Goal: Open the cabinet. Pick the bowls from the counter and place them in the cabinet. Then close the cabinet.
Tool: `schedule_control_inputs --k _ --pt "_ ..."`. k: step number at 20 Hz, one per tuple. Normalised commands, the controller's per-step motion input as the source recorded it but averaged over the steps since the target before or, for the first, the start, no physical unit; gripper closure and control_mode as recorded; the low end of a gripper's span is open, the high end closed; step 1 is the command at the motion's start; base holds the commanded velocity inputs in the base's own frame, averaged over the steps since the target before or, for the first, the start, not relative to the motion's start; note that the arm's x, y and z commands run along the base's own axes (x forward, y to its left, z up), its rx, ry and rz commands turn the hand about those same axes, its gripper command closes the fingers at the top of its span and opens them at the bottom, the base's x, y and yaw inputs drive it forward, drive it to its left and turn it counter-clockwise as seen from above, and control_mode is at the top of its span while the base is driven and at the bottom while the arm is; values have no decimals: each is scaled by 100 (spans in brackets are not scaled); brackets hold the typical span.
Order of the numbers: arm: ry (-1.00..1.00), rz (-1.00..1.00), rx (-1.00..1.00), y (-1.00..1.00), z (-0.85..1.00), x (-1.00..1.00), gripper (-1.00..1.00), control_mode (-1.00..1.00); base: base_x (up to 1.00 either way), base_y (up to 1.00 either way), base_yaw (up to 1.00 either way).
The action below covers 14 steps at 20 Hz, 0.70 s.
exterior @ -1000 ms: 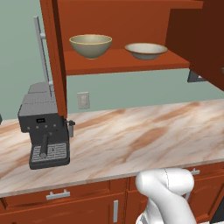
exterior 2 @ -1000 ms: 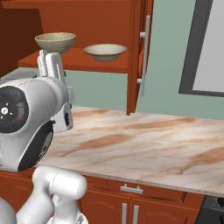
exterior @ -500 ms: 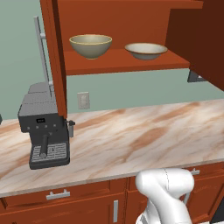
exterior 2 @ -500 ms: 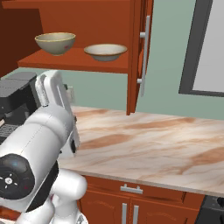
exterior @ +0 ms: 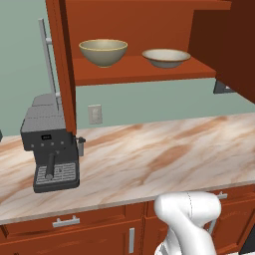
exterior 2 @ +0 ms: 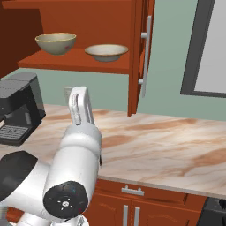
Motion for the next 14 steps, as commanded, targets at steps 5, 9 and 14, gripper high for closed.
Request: schedule_control_inputs --k 5,9,14 --pt "0 7 11 -29 -1 -30 -100 -100 0 0 0" --pt "0 10 8 -56 0 0 -100 -100 0 0 0" --pt "6 13 10 -60 0 -5 -100 -100 0 0 0"
